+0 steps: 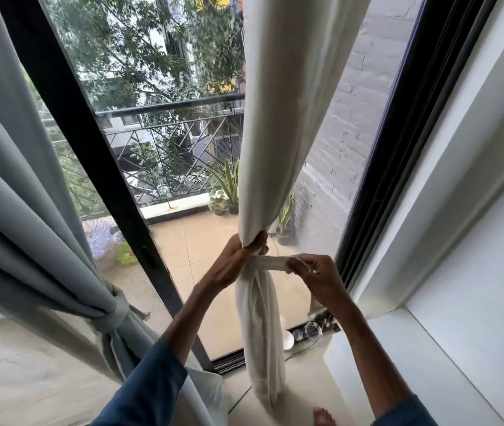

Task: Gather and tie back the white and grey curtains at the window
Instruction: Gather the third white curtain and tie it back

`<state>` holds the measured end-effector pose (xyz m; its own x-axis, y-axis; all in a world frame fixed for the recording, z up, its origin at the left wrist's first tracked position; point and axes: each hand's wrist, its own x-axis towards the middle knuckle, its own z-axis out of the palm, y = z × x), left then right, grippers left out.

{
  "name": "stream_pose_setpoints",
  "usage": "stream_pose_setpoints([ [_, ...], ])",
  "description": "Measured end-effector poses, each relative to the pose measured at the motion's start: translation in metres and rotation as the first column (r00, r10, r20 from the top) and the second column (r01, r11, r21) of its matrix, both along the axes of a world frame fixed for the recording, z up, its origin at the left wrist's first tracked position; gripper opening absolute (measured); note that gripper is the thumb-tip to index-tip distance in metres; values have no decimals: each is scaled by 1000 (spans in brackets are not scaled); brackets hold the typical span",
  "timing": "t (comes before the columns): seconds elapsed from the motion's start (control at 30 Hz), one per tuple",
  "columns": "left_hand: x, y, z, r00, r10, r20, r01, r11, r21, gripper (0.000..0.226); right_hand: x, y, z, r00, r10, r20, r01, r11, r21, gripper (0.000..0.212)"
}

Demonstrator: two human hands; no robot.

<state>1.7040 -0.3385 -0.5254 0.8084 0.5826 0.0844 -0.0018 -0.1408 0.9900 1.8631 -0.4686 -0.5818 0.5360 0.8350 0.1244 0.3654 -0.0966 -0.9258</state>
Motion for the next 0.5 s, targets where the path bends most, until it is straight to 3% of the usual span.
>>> stream_pose_setpoints([
  [0.13,-7,3,-4,999,-17,-41,20,997,72,36,-6,-6,-3,999,46,4,-46,997,-65,14],
  [0.3,-13,1,-12,984,-108,-144,144,951,274,34,-2,5,-2,993,-83,78,85,996,-15,8],
  [0.37,-15,2,-13,974,-109,-201,183,898,400,28,1,10,6,985,-114,126,119,992,-32,8],
  [0.43,-16,9,-16,964,-41,-264,195,784,589,28,3,14,15,976,-104,190,121,989,-80,10],
  [0.5,-19,13,-12,970,-16,-242,185,695,694,27,9,19,21,965,-50,257,88,986,-142,10],
])
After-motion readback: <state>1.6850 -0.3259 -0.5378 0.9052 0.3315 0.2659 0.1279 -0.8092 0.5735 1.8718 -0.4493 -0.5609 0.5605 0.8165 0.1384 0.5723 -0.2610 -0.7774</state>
